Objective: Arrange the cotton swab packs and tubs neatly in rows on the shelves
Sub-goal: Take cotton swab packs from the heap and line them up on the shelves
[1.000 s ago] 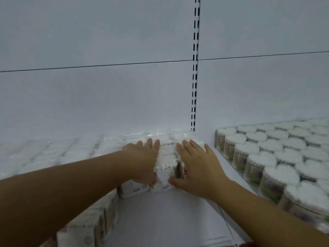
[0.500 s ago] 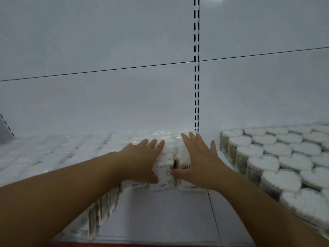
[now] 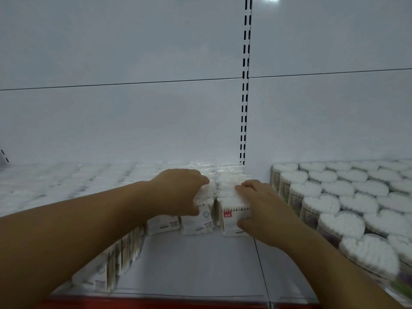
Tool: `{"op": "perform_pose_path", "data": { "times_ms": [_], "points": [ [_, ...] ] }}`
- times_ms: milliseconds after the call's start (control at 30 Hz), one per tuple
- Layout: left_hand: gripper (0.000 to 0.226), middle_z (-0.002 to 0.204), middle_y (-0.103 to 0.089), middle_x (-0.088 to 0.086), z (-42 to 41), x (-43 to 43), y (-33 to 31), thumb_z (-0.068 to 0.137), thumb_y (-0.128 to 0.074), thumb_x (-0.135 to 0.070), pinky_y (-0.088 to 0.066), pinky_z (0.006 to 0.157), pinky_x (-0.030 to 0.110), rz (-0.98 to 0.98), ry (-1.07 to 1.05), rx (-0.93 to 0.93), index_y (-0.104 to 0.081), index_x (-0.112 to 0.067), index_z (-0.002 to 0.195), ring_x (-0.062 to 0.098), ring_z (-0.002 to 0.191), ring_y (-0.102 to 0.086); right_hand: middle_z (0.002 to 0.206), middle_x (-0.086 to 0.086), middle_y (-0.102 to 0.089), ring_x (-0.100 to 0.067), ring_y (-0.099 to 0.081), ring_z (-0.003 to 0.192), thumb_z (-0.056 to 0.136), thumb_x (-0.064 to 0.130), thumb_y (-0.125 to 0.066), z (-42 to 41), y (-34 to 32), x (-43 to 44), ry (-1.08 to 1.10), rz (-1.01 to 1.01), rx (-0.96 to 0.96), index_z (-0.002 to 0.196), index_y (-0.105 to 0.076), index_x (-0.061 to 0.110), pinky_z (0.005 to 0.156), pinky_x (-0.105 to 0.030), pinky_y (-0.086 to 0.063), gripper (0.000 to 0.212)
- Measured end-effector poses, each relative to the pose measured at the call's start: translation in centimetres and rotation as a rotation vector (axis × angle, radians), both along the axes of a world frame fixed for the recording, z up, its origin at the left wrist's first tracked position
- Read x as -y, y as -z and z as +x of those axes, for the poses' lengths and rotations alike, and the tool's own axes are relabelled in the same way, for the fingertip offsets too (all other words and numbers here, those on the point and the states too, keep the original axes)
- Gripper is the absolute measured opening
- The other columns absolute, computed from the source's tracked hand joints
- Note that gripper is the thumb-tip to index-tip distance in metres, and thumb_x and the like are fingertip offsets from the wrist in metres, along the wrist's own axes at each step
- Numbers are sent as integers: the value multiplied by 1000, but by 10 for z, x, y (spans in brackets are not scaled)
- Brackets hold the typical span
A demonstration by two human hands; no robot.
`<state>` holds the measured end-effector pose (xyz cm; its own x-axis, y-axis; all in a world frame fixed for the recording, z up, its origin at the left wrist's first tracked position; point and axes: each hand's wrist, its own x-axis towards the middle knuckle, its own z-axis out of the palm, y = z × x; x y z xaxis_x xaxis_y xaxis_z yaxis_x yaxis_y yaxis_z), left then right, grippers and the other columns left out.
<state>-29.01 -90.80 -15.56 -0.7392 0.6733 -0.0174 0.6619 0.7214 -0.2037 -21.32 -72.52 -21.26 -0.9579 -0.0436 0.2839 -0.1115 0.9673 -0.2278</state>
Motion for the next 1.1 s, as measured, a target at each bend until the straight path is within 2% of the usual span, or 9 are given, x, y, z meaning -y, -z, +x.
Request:
{"op": "perform_pose_path", "data": {
  "times_ms": [233, 367, 533, 633, 700, 800, 867, 1000, 1100],
  "points": [
    [59, 123, -44, -1, -4, -5, 10, 74, -74, -47, -43, 85, 29, -19, 21, -21, -53, -18, 121, 17, 112, -42, 141, 6, -36, -17, -37, 125, 83, 32, -64, -1, 7, -3, 67, -89, -32, 143, -33, 23, 103, -29, -36, 68],
    [63, 127, -48, -2, -3, -6, 12, 74, -73, -48, -39, 97, 32, -1, 57, -75, -51, -20, 126, 18, 117, -42, 144, 7, -29, -18, -30, 132, 86, 35, -64, 1, 9, -8, 103, -155, -14, 147, -28, 23, 105, -30, -33, 71],
    [78, 125, -51, -2, -1, -11, 10, 69, -77, -50, -30, 99, 34, -42, 63, -86, -42, -22, 132, 18, 115, -45, 139, 6, -31, -13, -27, 130, 82, 27, -67, -2, 24, -8, 80, -279, -94, 144, -35, 21, 100, -18, -24, 70],
    [75, 125, -48, 0, 0, -16, 9, 69, -76, -49, -31, 97, 35, -119, 65, -91, -46, -21, 132, 20, 116, -43, 149, 7, -25, -12, -24, 136, 80, 25, -69, -4, 32, -9, 88, -363, -124, 147, -33, 22, 101, -18, -22, 75],
    [73, 119, -49, -1, 2, -18, 8, 69, -76, -45, -30, 98, 35, -113, 57, -50, -44, -23, 131, 19, 111, -43, 154, 5, -23, -13, -22, 140, 80, 24, -70, -6, 34, -11, 80, -382, -116, 148, -32, 22, 107, -21, -21, 78],
    [69, 98, -50, -5, 7, -16, 6, 72, -75, -41, -26, 100, 34, -49, 64, 24, -40, -26, 129, 16, 91, -45, 142, 2, -39, -13, -39, 128, 76, 19, -75, -7, 36, -15, 59, -470, -130, 144, -38, 18, 105, -22, -29, 77],
    [68, 93, -51, -9, 6, -11, 2, 73, -74, -39, -27, 94, 29, 27, 74, 62, -40, -27, 130, 15, 90, -48, 132, 3, -44, -11, -46, 116, 74, 17, -77, -7, 37, -18, 74, -546, -149, 141, -41, 18, 98, -24, -38, 76],
    [69, 100, -50, -11, -4, -1, -7, 75, -78, -28, -34, 59, 15, 190, 42, 254, -40, -25, 132, 1, 73, -49, 130, 5, -45, -12, -49, 113, 73, 17, -78, -8, 39, -19, 84, -579, -152, 140, -43, 19, 99, -33, -45, 76],
    [75, 114, -50, -10, -17, 3, -15, 74, -81, -33, -35, 68, 14, 241, 27, 276, -40, -25, 135, 4, 84, -49, 127, 8, -45, -13, -49, 114, 72, 18, -79, -8, 40, -19, 79, -563, -161, 139, -43, 19, 101, -38, -45, 76]
  ]
}}
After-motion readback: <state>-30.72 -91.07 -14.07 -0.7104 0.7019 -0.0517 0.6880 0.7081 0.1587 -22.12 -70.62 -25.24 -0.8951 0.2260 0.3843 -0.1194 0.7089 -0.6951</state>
